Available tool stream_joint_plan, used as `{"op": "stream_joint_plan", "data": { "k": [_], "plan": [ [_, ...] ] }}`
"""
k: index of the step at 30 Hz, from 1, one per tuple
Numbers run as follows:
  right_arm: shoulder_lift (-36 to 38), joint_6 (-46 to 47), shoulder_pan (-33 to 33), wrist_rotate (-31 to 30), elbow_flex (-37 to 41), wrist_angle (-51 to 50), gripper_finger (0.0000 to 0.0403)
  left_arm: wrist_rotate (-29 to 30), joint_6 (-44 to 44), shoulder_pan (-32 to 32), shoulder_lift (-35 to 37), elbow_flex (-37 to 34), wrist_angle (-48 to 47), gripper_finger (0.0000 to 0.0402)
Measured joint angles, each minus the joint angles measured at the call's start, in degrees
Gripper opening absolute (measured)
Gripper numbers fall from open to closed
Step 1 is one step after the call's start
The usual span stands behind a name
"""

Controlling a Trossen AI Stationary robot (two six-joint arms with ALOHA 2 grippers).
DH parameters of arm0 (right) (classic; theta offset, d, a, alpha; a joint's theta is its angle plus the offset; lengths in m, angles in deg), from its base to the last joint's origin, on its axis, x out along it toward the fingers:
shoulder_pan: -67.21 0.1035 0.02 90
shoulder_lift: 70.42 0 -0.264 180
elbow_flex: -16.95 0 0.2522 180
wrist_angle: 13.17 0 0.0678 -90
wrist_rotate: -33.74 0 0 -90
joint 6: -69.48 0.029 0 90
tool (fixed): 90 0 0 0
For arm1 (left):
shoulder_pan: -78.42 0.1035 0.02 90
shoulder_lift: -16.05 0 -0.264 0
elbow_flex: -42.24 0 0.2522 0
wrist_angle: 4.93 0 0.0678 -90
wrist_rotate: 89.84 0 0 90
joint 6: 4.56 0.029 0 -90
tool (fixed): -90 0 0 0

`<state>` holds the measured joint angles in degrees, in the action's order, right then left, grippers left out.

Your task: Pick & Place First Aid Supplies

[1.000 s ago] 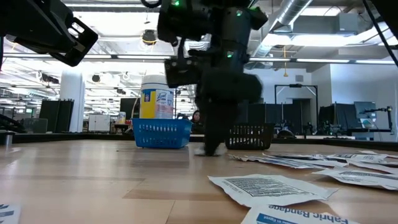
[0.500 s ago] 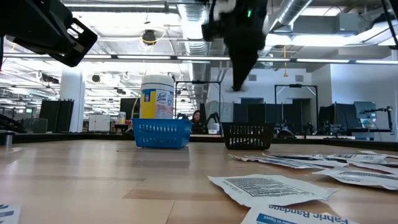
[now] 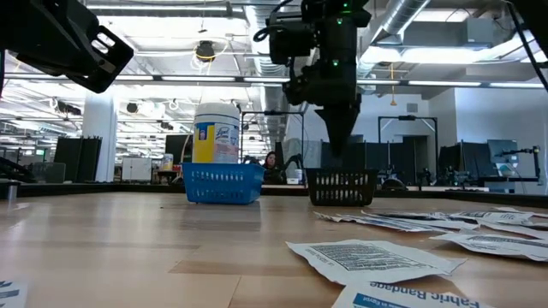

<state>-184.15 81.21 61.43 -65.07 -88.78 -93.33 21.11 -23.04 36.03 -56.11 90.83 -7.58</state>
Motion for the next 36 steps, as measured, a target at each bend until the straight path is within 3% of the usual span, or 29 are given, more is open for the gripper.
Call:
{"op": "stream_joint_plan", "data": {
  "k": [6, 14, 26, 33, 36],
  "plan": [
    [0.48, 3.15, 4.08, 0.76, 0.03, -1.09, 0.0108, 0.00, 0.02, 0.00, 0.00, 0.01, 0.00, 0.0049],
    [0.52, 4.69, 15.39, 11.34, 0.47, -1.62, 0.0107, 0.00, 1.33, 0.04, 0.00, 0.00, 0.03, 0.0049],
    [2.82, 12.05, 23.01, 16.83, 15.71, 5.68, 0.0107, 0.00, 2.07, 0.04, 0.00, 0.00, 0.03, 0.0049],
    [13.77, 7.75, 23.51, 15.88, 23.41, 14.38, 0.0107, 0.00, 3.37, 0.04, 0.00, 0.00, -0.17, 0.0049],
    [21.31, 5.63, 23.96, 10.69, 30.11, 21.35, 0.0107, 0.02, 3.28, 0.04, 0.00, 0.02, -0.39, 0.0049]
  ]
}}
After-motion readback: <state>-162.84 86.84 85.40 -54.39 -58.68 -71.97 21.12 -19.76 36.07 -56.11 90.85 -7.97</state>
